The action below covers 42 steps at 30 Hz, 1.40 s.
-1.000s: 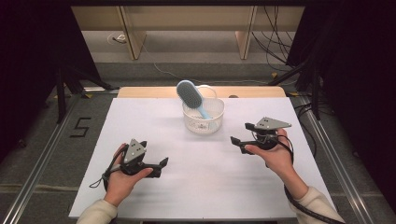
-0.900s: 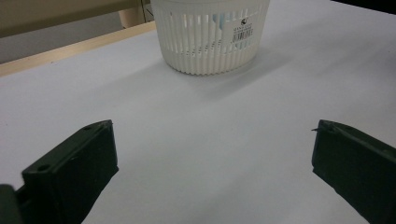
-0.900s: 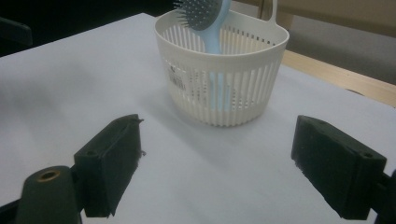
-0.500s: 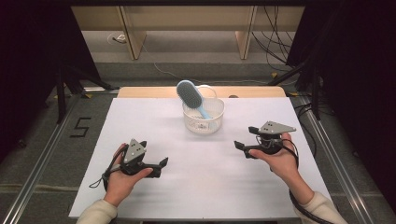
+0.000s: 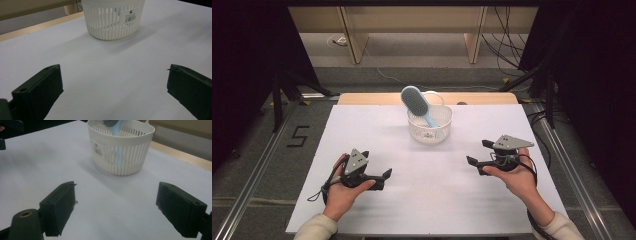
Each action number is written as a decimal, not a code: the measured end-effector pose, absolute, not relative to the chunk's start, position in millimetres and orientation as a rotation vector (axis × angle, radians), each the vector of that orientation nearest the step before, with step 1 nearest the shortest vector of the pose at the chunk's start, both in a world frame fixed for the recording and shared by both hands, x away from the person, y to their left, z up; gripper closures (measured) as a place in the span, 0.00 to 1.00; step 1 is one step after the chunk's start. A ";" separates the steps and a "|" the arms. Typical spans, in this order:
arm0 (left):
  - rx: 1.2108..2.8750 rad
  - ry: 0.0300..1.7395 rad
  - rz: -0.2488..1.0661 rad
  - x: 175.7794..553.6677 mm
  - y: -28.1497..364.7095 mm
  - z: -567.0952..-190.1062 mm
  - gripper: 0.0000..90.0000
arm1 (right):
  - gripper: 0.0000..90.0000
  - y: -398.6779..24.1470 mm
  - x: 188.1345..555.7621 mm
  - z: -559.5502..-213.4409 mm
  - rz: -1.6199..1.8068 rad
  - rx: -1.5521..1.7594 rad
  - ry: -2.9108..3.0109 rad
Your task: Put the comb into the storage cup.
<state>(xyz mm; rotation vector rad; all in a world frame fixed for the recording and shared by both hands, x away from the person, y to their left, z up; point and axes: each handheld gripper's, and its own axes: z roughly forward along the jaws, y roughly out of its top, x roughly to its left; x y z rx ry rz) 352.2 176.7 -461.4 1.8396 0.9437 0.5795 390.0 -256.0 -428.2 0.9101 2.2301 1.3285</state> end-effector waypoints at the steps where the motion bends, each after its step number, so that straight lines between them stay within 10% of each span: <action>1: 1.839 0.943 0.579 352.2 176.7 -461.3 0.00 | 0.19 -257.2 388.7 -428.3 1.326 0.909 2.233; 42: 1.845 0.943 0.582 352.2 176.8 -461.6 0.00 | 0.19 -281.5 360.9 -440.0 1.297 0.908 2.234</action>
